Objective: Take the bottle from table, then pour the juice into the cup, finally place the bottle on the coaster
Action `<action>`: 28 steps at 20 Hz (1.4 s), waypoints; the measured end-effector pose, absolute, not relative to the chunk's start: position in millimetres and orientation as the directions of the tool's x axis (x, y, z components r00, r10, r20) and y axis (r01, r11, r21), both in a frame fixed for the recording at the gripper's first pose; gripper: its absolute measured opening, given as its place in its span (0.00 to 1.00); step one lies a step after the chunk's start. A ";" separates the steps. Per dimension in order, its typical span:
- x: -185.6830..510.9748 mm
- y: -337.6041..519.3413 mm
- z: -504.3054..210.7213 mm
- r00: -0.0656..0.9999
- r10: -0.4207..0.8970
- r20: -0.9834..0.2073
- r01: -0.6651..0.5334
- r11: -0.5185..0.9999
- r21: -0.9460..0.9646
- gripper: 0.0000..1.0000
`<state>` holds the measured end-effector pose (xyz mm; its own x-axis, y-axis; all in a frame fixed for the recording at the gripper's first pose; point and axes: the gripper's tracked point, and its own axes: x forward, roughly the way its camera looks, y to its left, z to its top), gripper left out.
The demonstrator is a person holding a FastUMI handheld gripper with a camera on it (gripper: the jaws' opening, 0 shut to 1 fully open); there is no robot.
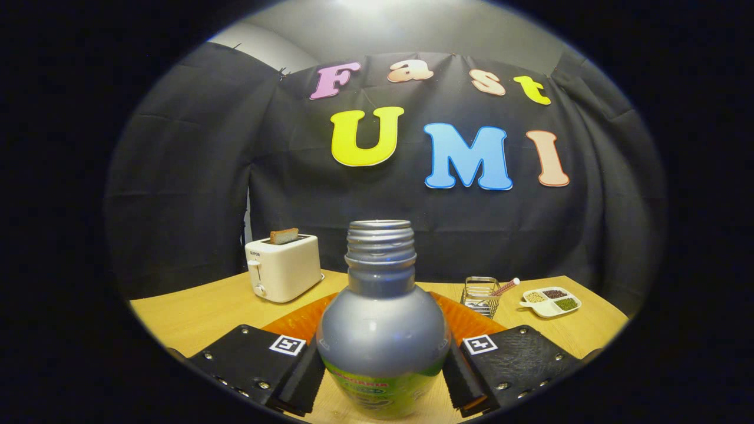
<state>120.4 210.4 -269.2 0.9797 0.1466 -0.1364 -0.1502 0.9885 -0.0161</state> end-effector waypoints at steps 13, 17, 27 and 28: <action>154.5 215.2 -318.0 0.980 0.105 -0.169 -0.110 0.994 -0.024 0.82; 159.1 216.6 -330.8 0.981 0.086 -0.173 -0.089 0.996 -0.011 0.82; 167.3 228.2 -341.1 0.985 0.096 -0.146 -0.101 0.994 -0.028 0.83; 166.4 229.3 -341.2 0.984 0.102 -0.143 -0.107 0.994 -0.031 0.84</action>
<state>166.4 229.3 -341.2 0.9845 0.1016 -0.1431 -0.1071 0.9938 -0.0309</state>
